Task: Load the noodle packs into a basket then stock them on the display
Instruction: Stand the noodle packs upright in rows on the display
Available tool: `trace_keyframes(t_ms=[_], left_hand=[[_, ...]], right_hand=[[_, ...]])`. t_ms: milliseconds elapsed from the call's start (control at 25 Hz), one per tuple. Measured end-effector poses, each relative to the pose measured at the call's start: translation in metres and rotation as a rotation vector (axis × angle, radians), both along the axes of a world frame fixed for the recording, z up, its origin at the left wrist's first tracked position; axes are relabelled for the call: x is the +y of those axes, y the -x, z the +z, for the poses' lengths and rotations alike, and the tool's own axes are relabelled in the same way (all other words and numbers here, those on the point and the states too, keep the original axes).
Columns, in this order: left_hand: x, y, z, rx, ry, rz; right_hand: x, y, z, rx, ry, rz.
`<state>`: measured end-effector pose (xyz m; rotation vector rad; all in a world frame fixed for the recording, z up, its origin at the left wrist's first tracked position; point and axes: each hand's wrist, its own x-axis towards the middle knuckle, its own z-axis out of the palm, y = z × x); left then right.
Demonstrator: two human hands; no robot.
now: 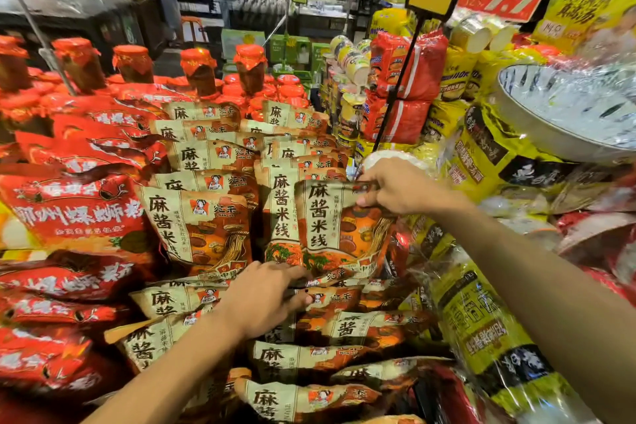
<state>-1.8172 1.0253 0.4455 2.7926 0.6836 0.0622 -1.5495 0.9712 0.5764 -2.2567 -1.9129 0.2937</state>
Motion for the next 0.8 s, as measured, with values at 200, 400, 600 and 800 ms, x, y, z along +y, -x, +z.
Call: trace_keyframes(t_ms=[200, 400, 600, 800], left_hand=[[0.005, -0.002, -0.006, 0.023, -0.020, 0.021], [0.007, -0.008, -0.006, 0.001, 0.028, 0.078], [0.008, -0.010, -0.006, -0.038, 0.045, 0.093], [0.015, -0.013, -0.012, -0.126, 0.064, 0.153]], right_hand=[[-0.009, -0.007, -0.030, 0.106, 0.101, -0.116], [-0.015, -0.012, -0.031, 0.075, 0.130, -0.156], [-0.017, -0.007, -0.045, -0.039, 0.210, -0.101], [-0.018, -0.009, -0.028, -0.113, 0.211, -0.094]])
